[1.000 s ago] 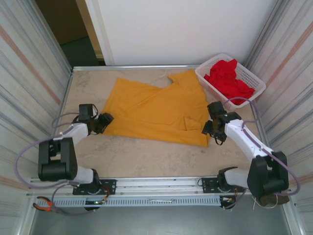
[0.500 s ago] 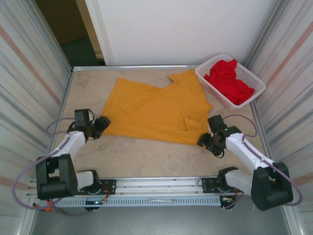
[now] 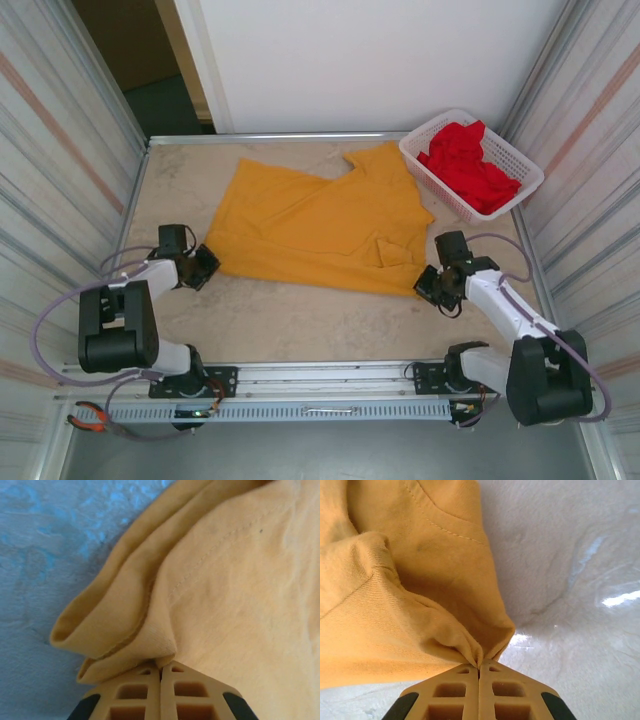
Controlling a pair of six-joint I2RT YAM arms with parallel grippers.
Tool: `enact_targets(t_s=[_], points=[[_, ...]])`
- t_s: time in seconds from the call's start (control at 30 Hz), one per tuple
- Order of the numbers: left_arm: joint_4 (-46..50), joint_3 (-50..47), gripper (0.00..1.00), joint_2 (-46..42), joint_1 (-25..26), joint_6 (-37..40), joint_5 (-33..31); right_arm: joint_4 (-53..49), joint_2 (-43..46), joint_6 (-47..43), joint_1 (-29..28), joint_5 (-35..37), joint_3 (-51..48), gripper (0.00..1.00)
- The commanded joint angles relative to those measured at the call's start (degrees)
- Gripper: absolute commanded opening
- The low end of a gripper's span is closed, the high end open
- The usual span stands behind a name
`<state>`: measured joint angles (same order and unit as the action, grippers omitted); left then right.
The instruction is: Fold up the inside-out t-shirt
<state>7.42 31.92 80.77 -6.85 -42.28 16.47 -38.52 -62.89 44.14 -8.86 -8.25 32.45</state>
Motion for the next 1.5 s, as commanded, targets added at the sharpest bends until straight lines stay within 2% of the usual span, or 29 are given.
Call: enact_targets(t_s=[0.0, 0.2, 0.4, 0.5, 0.53, 0.57, 0.63, 0.7, 0.73, 0.87, 1.03, 1.2, 1.3, 1.47], points=[[1.4, -1.0, 0.0, -2.3, -1.1, -0.1, -1.7, -7.3, 4.1, -1.4, 1.9, -0.2, 0.8, 0.0], [10.3, -6.3, 0.0, -18.9, -3.3, -2.6, -2.5, -13.5, 8.9, 0.2, 3.2, -1.4, 3.0, 0.0], [26.1, -11.4, 0.0, -42.5, -3.6, -7.9, -3.9, -19.2, 12.8, 1.6, 3.1, -2.5, 4.3, 0.0], [29.8, -12.9, 0.0, -45.2, -2.3, -9.5, -3.0, -21.4, 15.3, 2.6, 3.0, -3.4, 3.8, 0.0], [30.1, -13.4, 0.0, -46.2, -1.9, -10.1, -3.2, -22.1, 16.3, 3.0, 3.0, -4.1, 3.2, 0.07], [30.6, -13.5, 0.03, -47.0, -1.5, -10.3, -3.6, -23.0, 17.3, 3.4, 2.9, -4.1, 2.9, 0.23], [32.2, -12.2, 0.3, -48.9, -0.8, -9.9, -5.6, -24.7, 20.0, 4.0, 2.8, -2.8, 3.2, 0.49], [34.2, -9.1, 0.47, -49.1, -0.3, -8.0, -8.7, -25.1, 21.6, 4.2, 2.9, -0.8, 4.7, 0.55], [34.7, -7.1, 0.52, -48.6, -0.2, -6.4, -10.0, -24.7, 21.5, 4.1, 2.9, -0.2, 5.9, 0.55], [32.5, -0.4, 0.57, -45.1, -0.3, -2.1, -11.1, -20.4, 14.8, 0.5, 2.9, -0.1, 10.5, 0.54], [23.1, 6.7, 0.62, -35.9, -0.2, 3.1, -8.1, -13.4, 1.7, -4.5, 2.9, 0.4, 20.9, 0.55], [15.9, 19.2, 0.64, -13.7, -0.3, 10.9, -3.7, -8.4, -18.6, -9.8, 1.1, 0.5, 39.1, 0.59], [17.3, 30.1, 0.64, 0.9, -0.2, 15.8, -1.8, -7.9, -31.2, -12.9, -0.7, 2.0, 51.7, 0.64], [20.2, 46.4, 0.64, 18.8, 0.7, 19.3, -1.2, -11.9, -53.0, -18.1, -2.9, 3.4, 77.5, 0.66]])
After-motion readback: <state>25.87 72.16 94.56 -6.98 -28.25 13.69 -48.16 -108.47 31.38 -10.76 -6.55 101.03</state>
